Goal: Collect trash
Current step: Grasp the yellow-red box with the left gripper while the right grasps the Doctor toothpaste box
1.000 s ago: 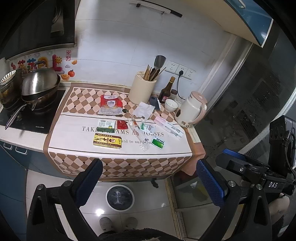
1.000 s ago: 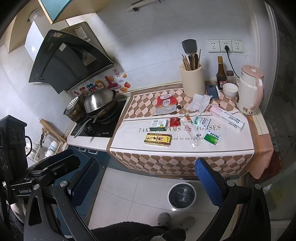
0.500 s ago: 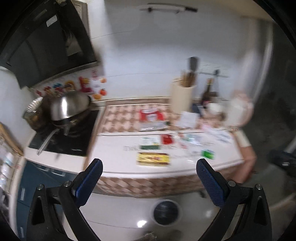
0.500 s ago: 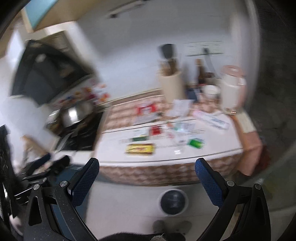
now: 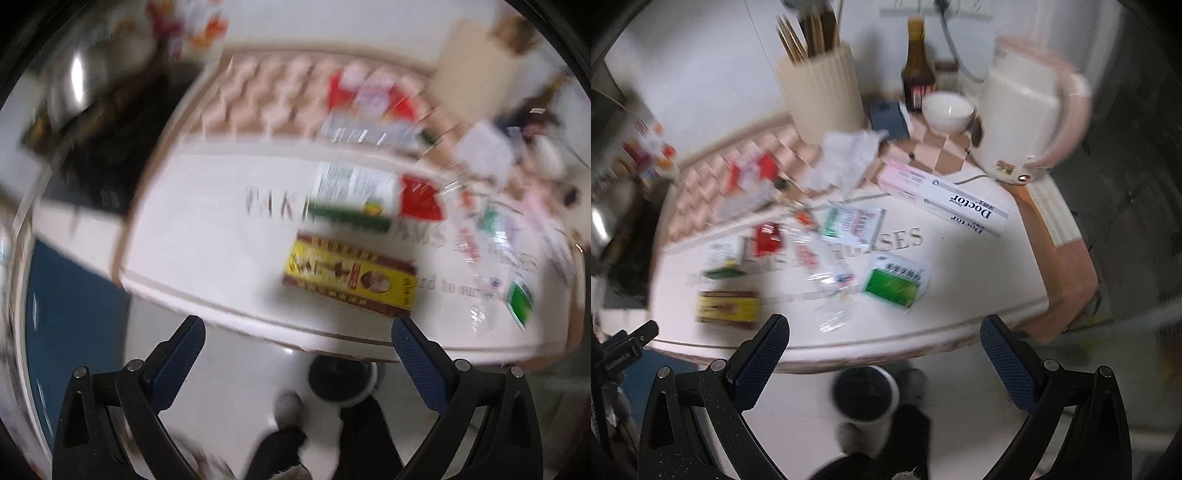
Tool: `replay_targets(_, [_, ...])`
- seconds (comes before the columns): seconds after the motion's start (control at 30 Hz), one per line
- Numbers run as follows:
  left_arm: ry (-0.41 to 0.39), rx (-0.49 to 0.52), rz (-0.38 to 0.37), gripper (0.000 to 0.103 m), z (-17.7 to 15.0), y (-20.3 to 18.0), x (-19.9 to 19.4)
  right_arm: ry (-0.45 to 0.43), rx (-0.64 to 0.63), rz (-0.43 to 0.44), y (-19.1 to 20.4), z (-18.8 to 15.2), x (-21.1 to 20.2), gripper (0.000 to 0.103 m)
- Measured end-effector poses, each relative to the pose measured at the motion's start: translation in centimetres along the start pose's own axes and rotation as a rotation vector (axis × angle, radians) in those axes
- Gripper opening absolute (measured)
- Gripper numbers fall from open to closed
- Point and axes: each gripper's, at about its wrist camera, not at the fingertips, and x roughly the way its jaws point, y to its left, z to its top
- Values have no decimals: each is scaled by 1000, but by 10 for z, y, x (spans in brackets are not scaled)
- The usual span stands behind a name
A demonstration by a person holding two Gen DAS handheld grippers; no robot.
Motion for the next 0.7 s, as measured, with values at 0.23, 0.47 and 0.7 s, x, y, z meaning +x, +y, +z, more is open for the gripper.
replay_targets(0.23, [267, -554, -215, 102, 1, 0, 81, 81, -3, -49, -38, 75, 101, 103])
replay_targets(0.47, [287, -716, -163, 88, 13, -13, 104, 151, -198, -170, -38, 124, 170, 103])
replay_targets(0.7, [168, -452, -5, 64, 29, -48, 90, 255, -352, -200, -28, 141, 231, 88])
